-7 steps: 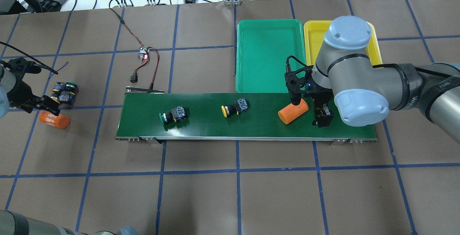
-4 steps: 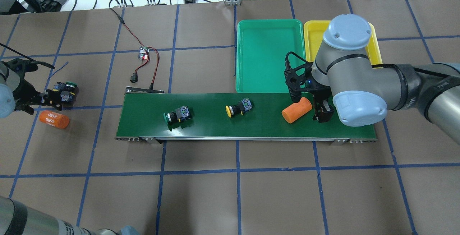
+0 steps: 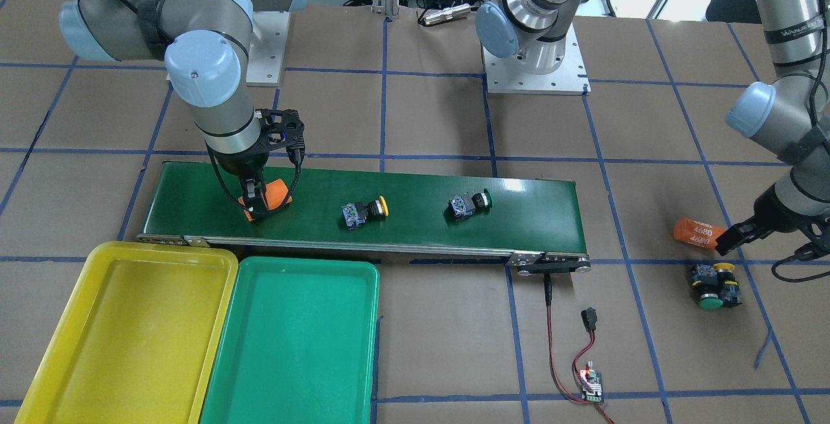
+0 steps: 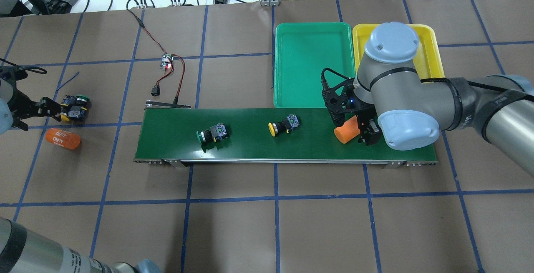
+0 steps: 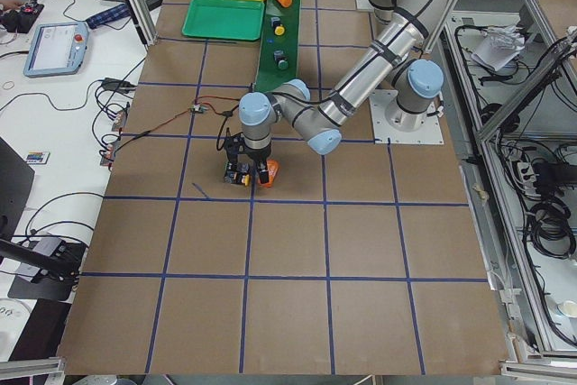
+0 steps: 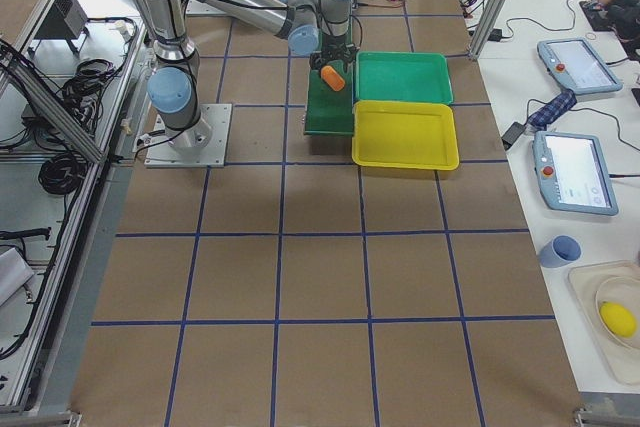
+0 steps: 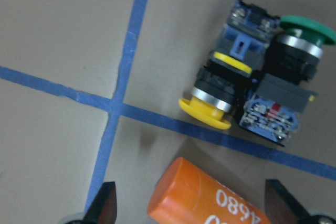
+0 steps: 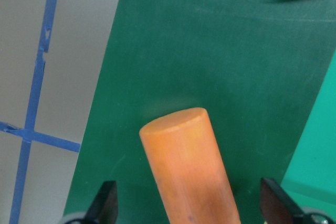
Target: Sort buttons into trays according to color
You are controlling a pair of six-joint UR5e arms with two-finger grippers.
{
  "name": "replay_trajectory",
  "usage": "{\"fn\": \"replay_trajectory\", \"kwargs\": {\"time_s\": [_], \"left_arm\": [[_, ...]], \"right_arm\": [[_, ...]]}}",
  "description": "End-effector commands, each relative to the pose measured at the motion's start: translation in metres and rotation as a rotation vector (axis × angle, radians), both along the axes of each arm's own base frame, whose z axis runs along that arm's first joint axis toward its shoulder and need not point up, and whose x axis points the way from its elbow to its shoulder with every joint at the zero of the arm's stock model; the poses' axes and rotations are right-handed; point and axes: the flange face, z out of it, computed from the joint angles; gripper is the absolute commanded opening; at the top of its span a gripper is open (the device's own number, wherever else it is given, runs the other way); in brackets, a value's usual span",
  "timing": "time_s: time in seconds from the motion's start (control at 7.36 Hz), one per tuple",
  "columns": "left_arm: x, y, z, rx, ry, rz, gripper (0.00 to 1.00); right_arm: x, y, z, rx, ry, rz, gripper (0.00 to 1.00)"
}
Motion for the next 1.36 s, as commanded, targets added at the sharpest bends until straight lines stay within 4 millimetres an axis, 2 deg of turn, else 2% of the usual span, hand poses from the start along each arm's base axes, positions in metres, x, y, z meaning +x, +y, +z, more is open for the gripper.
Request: {"fn": "replay_trajectory", "kwargs": {"time_s": [0.0,0.27,0.41,0.54,0.68,1.22], "left_arm": [[0.013,-0.013,0.01,-0.058,-0.046,0.049,1.0],[0.005,0.0,-0.009,-0.052,0.007,0.227,1.0],[0.0,0.007,-0.018,-0.032,0.011,0.253,1.0],[-0.008,0.016,-0.029,0.027,0.057,0.332,1.0],[-0.017,0.019,-0.022,0.039,0.067,0.373,1.0],[-0.013,0.028,-0.044,0.066,0.105,0.425,1.0]], "right_arm": [[0.001,0.001,-0.006,0.013,-0.003,-0.054,0.96],[0.001,0.003,-0.008,0.029,0.003,-0.172,0.96],[0.0,0.008,-0.011,0.038,0.006,-0.195,0.96],[0.0,0.011,-0.013,0.044,0.009,-0.241,0.96],[0.0,0.011,-0.014,0.046,0.006,-0.242,0.96],[0.003,0.013,-0.015,0.052,-0.015,-0.23,0.96]]}}
